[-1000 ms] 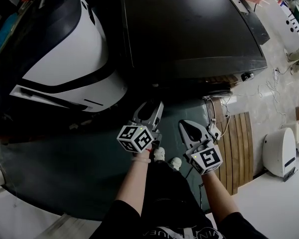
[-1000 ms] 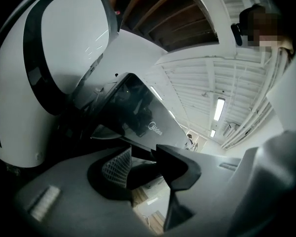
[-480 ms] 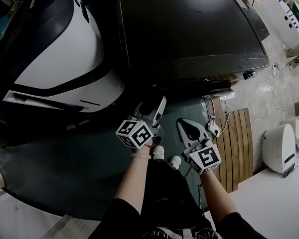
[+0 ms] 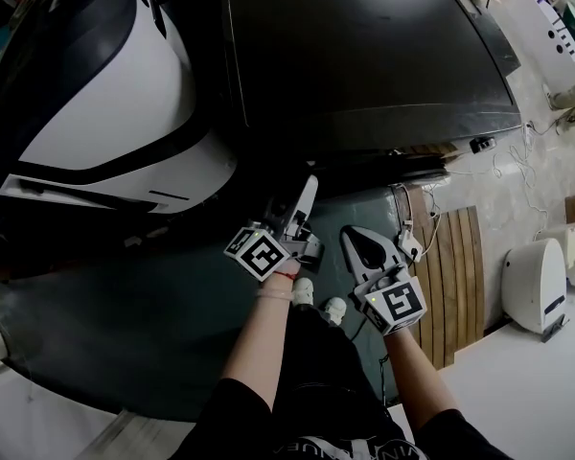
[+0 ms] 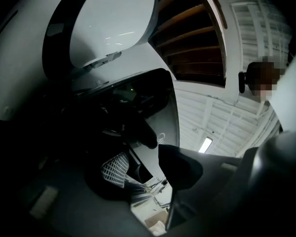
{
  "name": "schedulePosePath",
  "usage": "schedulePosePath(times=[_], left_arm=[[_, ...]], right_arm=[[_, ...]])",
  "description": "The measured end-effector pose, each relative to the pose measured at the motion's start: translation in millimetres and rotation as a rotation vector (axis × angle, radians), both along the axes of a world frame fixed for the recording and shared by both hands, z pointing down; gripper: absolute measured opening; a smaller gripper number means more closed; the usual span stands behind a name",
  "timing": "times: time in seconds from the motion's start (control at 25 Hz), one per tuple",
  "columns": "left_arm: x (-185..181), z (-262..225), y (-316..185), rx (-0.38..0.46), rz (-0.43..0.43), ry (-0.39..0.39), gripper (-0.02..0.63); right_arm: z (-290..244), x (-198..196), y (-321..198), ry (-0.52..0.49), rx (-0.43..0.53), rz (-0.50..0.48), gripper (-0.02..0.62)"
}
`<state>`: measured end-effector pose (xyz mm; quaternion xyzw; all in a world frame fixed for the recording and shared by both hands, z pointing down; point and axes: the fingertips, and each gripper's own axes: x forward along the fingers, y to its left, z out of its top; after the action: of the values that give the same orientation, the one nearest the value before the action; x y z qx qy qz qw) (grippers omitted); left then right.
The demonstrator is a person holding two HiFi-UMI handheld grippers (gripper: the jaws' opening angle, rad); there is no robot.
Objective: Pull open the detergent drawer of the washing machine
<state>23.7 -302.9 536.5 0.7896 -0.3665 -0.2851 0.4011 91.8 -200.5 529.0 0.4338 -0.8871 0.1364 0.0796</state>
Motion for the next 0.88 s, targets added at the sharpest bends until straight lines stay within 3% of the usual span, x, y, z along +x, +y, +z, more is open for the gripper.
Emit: schedulePosePath(times=[0.16, 0.4, 0.88], left_arm=[[-2, -3, -2, 0.012, -0.03, 0.126, 0.17], [-4, 0, 0, -0.016, -0.051, 0.205, 0.17], [-1, -4, 24, -0.014, -0.055, 0.276, 0.153]], right_arm=[[0, 1, 0, -0.007, -0.005, 0.004, 0.012], [-2, 6, 2, -0.023, -0.007, 0.023, 0.012], [-4, 12, 18, -0.034, -0.001, 0.022, 0.012]])
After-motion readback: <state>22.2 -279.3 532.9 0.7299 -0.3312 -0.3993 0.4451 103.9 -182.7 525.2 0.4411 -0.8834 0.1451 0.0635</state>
